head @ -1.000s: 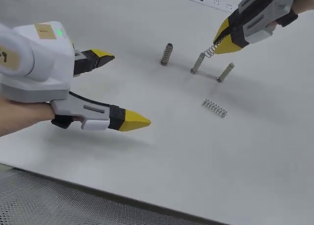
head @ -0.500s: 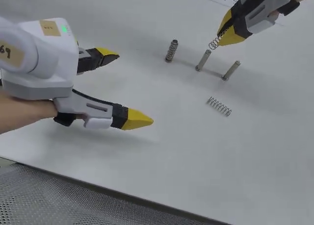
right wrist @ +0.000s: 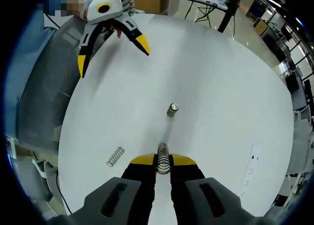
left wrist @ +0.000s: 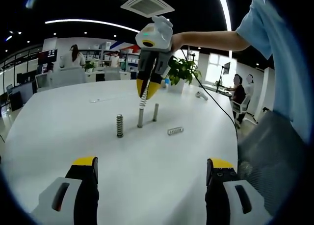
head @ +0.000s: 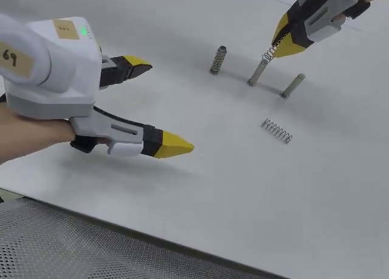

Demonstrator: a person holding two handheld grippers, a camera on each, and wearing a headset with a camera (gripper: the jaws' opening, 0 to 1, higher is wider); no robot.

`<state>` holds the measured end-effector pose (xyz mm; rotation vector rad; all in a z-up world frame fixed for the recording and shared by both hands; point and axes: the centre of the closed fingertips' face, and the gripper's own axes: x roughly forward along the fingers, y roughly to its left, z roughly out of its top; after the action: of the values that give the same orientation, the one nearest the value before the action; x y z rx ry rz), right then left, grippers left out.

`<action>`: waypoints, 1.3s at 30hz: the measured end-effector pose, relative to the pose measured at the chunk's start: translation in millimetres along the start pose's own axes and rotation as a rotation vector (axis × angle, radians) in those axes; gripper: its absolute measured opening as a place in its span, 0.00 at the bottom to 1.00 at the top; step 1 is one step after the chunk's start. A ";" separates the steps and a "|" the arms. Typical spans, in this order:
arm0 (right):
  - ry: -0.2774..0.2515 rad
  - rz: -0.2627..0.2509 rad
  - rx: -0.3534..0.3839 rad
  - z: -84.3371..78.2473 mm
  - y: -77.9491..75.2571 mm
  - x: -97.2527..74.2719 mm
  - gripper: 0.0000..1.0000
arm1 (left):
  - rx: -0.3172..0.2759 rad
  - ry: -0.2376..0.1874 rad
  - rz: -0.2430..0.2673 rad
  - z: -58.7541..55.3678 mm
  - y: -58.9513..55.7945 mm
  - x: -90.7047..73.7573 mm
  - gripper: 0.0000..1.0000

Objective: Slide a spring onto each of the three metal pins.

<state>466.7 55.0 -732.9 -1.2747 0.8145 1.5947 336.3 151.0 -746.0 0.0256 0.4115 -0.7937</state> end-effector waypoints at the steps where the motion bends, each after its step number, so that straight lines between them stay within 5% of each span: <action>1: 0.001 0.001 -0.001 -0.1 0.0 0.3 0.08 | 0.000 0.000 0.000 0.0 0.1 0.0 0.88; 39: 0.074 0.038 -0.040 -3.0 0.6 20.0 0.08 | -0.019 0.004 0.003 -2.7 2.0 -0.1 0.86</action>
<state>466.1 57.0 -753.0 -1.3611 0.8616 1.6088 336.7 153.0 -748.7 0.0104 0.4220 -0.7865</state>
